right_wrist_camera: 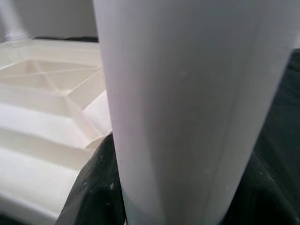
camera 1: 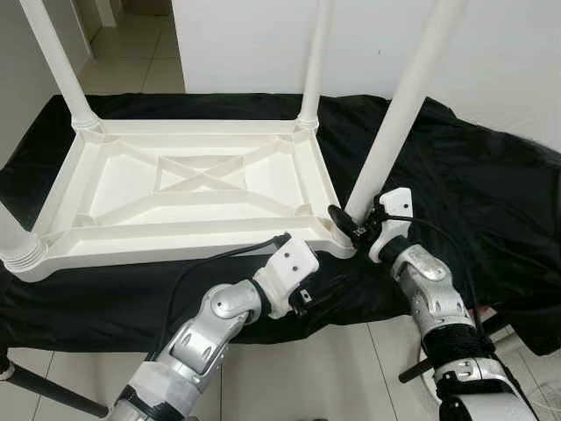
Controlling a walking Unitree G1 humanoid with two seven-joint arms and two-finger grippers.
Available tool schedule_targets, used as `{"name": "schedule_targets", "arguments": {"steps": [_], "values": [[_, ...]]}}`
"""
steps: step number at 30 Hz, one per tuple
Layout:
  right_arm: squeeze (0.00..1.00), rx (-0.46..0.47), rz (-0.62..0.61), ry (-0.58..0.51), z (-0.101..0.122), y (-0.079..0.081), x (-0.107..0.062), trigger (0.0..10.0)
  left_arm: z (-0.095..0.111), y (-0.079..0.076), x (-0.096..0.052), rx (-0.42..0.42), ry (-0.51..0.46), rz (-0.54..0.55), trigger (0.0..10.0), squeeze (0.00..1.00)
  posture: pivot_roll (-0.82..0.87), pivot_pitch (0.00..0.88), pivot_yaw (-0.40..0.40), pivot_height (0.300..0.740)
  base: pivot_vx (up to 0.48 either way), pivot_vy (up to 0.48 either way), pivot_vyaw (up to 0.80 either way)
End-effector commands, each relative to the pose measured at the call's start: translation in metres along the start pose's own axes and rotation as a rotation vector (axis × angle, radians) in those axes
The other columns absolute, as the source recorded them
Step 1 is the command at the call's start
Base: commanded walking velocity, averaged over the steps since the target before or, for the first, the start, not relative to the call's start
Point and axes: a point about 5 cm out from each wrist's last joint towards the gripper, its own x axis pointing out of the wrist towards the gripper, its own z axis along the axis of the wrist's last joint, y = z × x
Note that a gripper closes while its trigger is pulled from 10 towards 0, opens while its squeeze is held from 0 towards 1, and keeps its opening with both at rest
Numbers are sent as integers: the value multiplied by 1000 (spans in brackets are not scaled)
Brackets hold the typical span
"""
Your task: Building children table
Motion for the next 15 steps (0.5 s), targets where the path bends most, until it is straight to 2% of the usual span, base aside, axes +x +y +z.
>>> {"name": "schedule_targets", "arguments": {"steps": [1,2,3,5,6,12,15], "values": [[0,37,-65,28,-7,-4,-5,10000,1,-3,1,-19,-9,-47,10000,0,-79,29,-46,740,0,0,0],[0,55,-129,22,-9,1,-6,10000,2,-1,0,-33,-20,-24,10000,0,-79,29,-46,740,0,0,0],[0,55,-129,22,-9,1,-6,10000,2,-1,0,-33,-20,-24,10000,0,-79,29,-46,740,0,0,0],[0,103,-256,-3,-12,20,-11,10000,2,3,-1,-21,-30,30,10000,0,-73,29,-52,740,0,0,0],[0,103,-256,-3,-12,20,-11,10000,2,3,-1,-21,-30,30,10000,0,-73,29,-52,740,0,0,0],[0,175,-368,-27,-12,42,-12,10000,-3,8,-5,8,-14,74,10000,0,-68,28,-55,740,0,0,0],[0,174,-386,-40,-8,48,-11,10000,-4,10,-6,17,-8,90,10000,0,-71,30,-52,740,0,0,0]]}}
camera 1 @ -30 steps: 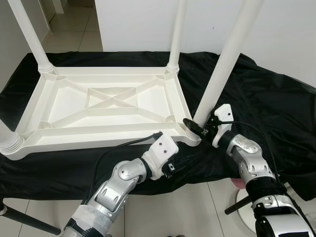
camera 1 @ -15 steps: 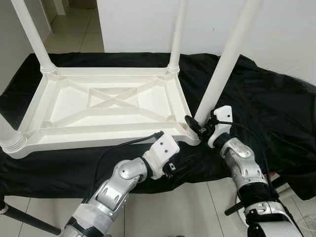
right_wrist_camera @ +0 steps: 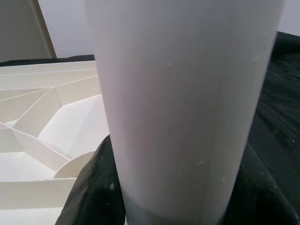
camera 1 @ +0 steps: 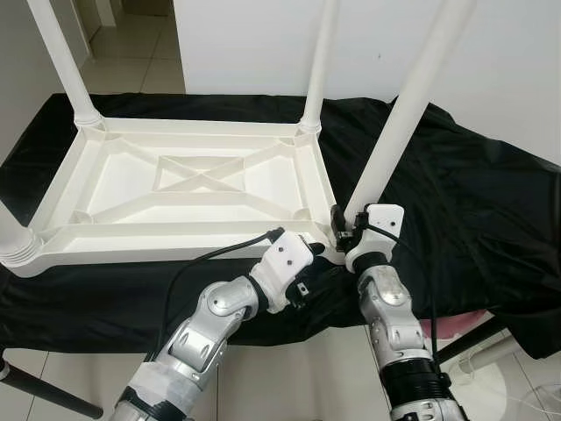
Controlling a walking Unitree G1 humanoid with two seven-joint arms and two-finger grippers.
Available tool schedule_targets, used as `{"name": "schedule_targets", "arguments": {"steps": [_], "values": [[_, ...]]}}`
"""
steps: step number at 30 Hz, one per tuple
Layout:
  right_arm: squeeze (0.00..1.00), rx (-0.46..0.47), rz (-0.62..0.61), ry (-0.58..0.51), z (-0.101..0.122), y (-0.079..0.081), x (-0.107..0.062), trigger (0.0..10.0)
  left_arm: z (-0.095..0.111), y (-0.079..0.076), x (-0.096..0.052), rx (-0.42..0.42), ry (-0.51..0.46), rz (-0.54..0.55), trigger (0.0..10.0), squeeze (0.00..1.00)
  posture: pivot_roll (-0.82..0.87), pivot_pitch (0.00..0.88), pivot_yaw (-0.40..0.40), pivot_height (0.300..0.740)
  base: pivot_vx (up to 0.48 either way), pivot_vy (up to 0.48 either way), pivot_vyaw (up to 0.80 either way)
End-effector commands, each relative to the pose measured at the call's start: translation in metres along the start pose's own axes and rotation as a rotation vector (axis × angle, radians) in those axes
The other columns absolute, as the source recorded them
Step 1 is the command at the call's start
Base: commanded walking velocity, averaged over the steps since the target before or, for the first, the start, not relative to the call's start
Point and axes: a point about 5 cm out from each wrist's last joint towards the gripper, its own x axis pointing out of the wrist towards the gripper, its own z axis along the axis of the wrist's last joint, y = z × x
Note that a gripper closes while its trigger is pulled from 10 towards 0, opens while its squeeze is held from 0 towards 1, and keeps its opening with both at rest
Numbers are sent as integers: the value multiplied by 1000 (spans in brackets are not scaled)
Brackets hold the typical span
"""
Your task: Building children table
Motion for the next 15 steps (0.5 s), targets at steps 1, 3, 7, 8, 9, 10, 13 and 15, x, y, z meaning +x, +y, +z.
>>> {"name": "schedule_targets", "arguments": {"steps": [1,3,7,8,9,10,13,15], "values": [[0,66,-30,21,-4,2,-3,10000,-4,3,-2,6,14,48,10000,0,-71,30,-52,740,0,0,0],[984,48,-20,15,-1,3,-5,10000,-5,2,-3,8,15,46,10000,0,-73,32,-50,740,0,0,0],[1000,42,-20,23,-1,-1,-10,10000,-6,1,-3,13,18,38,10000,0,-73,35,-49,740,0,0,0],[1000,42,-20,23,-1,-1,-10,10000,-6,1,-3,13,18,38,10000,0,-73,35,-49,740,0,0,0],[1000,35,-14,17,0,-6,-10,10000,-6,1,-4,14,20,41,10000,0,-73,35,-47,740,0,0,0],[1000,35,-14,17,0,-6,-10,10000,-6,1,-4,14,20,41,10000,0,-73,35,-47,740,0,0,0],[1000,20,23,13,1,-9,-11,10000,-6,1,-5,18,19,43,10000,0,-71,36,-45,740,0,0,0],[973,13,47,15,1,-13,-11,10000,-7,1,-5,23,22,42,10000,0,-69,36,-45,740,0,0,0]]}}
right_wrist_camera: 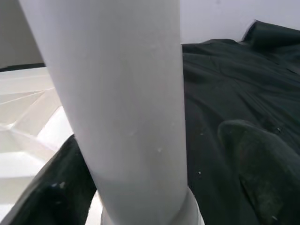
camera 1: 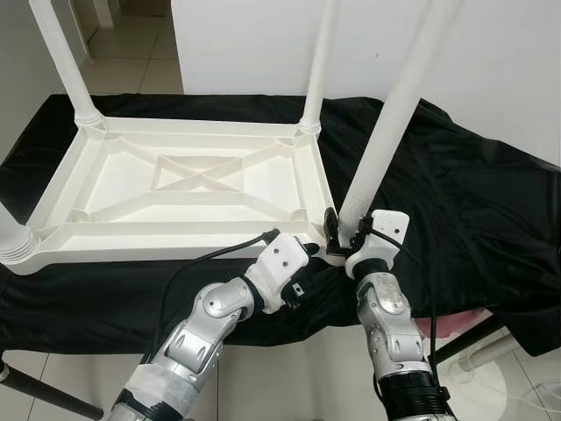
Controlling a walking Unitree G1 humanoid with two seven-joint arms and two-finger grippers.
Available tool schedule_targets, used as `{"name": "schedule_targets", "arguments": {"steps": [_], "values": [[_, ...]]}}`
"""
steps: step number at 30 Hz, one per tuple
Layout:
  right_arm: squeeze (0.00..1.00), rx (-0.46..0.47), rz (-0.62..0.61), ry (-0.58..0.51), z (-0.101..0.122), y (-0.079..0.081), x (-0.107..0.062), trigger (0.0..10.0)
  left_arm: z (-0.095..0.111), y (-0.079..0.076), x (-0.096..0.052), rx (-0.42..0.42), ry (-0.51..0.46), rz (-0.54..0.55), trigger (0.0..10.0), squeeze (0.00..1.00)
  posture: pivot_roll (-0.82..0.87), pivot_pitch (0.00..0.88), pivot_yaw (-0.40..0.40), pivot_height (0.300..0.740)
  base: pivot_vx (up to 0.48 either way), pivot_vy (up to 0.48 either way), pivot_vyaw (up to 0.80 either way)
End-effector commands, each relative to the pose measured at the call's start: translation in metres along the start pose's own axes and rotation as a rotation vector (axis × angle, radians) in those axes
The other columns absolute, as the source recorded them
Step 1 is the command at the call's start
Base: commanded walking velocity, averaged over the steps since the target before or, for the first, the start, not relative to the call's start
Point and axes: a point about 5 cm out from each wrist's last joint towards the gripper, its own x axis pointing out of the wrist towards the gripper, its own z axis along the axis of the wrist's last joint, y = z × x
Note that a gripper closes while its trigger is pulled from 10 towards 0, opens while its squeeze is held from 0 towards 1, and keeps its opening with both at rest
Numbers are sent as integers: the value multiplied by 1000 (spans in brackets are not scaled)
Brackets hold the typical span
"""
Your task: Building children table
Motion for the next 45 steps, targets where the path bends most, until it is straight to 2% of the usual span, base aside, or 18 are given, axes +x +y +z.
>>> {"name": "schedule_targets", "arguments": {"steps": [1,2,7,12,15,18,24,26,27,31,34,35,37,43,45], "values": [[973,2,29,16,-2,-4,-2,10000,-5,0,-2,10,19,26,10000,0,-69,36,-45,740,0,0,0],[0,-5,49,20,-1,-7,-3,10000,-5,0,-2,14,21,26,10000,0,-64,37,-48,740,0,0,0],[0,-38,117,40,-2,-15,-4,10000,-6,1,-1,14,25,40,10000,0,-64,40,-54,740,0,0,0],[0,-52,157,51,-4,-13,-4,10000,-6,2,-1,9,30,58,10000,0,-61,46,-55,740,0,0,0],[0,-74,202,53,-5,-10,-5,10000,-6,4,0,40,44,88,10000,0,-59,54,-57,740,0,0,0],[0,-33,198,70,-10,-12,-8,10000,-9,7,-1,22,41,107,10000,0,-61,65,-51,740,0,0,0],[0,-28,186,68,-11,-14,-8,10000,-10,7,-2,-14,34,84,10000,0,-64,66,-46,740,0,0,0],[0,-24,190,64,-9,-16,-7,10000,-11,12,-7,-28,25,77,10000,0,-69,71,-40,740,0,0,0],[0,-71,195,59,-8,-19,-7,10000,-10,14,-9,-42,16,71,10000,0,-67,73,-39,740,0,0,0],[0,-135,223,51,-7,-21,-7,10000,-9,14,-12,-66,3,59,10000,0,-68,74,-37,740,0,0,0],[0,-111,326,67,-7,-24,-10,10000,-8,-1,-18,-94,9,-60,10000,0,-72,76,-32,740,0,0,0],[0,-111,326,67,-7,-24,-10,10000,-8,-1,-18,-94,9,-60,10000,0,-72,76,-32,740,0,0,0],[0,-122,363,65,-4,-29,-7,10000,-7,-12,-20,-100,22,-136,10000,0,-74,76,-30,740,0,0,0],[0,-145,401,70,-1,-33,-1,10000,-6,-17,-20,-100,28,-174,10000,0,-74,75,-31,740,0,0,0],[0,-191,455,94,0,-35,7,10000,-5,-18,-17,-94,31,-177,10000,0,-71,73,-28,740,0,0,0]]}}
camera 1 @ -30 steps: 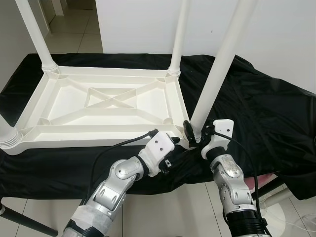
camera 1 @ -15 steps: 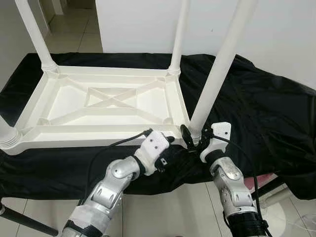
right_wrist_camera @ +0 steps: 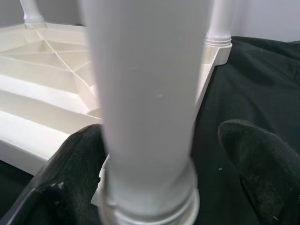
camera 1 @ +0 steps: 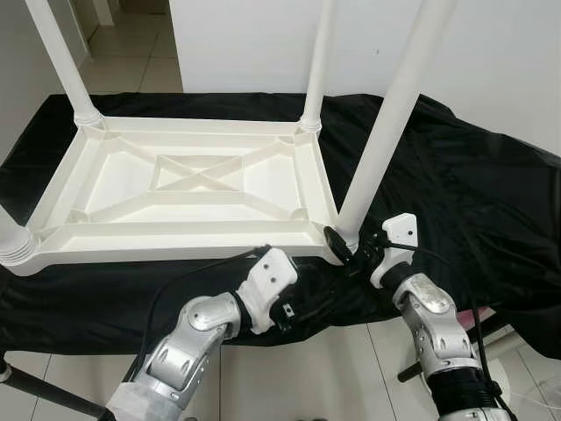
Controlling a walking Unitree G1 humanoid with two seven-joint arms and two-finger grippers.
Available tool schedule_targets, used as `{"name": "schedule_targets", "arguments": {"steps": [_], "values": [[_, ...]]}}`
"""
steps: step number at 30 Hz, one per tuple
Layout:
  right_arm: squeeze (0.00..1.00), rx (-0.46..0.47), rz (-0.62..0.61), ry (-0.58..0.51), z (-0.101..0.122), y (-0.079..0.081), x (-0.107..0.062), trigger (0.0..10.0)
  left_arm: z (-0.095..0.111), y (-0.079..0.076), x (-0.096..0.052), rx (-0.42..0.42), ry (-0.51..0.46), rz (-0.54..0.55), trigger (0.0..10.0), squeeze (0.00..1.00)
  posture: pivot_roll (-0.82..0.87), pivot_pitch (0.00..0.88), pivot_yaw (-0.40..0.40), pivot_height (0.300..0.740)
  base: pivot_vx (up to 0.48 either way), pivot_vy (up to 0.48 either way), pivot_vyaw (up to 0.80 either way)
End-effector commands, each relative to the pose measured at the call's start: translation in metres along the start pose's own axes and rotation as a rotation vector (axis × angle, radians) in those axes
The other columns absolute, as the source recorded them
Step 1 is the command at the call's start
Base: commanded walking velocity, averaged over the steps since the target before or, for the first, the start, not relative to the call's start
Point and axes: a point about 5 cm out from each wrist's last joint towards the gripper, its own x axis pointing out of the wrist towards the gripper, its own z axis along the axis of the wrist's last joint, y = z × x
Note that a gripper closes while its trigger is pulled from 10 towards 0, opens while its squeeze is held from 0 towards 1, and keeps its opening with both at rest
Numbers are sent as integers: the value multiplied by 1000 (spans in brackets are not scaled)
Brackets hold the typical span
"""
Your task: Building children table
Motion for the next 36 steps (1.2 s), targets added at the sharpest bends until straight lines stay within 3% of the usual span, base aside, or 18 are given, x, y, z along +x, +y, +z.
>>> {"name": "schedule_targets", "arguments": {"steps": [1,7,8,10,12,22,23,30,36], "values": [[0,-35,52,21,0,-4,6,10000,2,-4,4,-4,-5,-31,10000,0,-71,73,-28,740,0,0,0],[0,-61,111,35,5,-8,18,9765,7,-8,8,-10,-12,-29,10000,0,-61,67,-36,740,0,0,0],[0,-76,132,40,5,-7,20,4784,7,-9,9,-11,-14,-28,10000,0,-56,67,-41,740,0,0,0],[0,-87,147,44,5,-7,22,4784,8,-9,9,-12,-15,-26,10000,0,-56,67,-41,740,0,0,0],[0,-88,163,50,5,-7,24,0,9,-9,9,-13,-15,-22,10000,0,-49,67,-47,740,0,0,0],[0,-80,185,63,-1,-7,23,0,8,-9,8,-14,-10,-16,10000,0,-50,70,-50,740,0,0,0],[0,-46,159,65,-2,-6,21,10000,8,-8,9,-14,-7,-10,10000,0,-55,70,-43,740,0,0,0],[0,-32,100,71,-2,-5,19,10000,9,-7,9,-15,-6,-7,10000,0,-60,71,-40,740,0,0,0],[0,-22,-35,62,-1,14,20,10000,8,-7,10,-21,-5,-13,10000,0,-78,78,-27,740,0,0,0]]}}
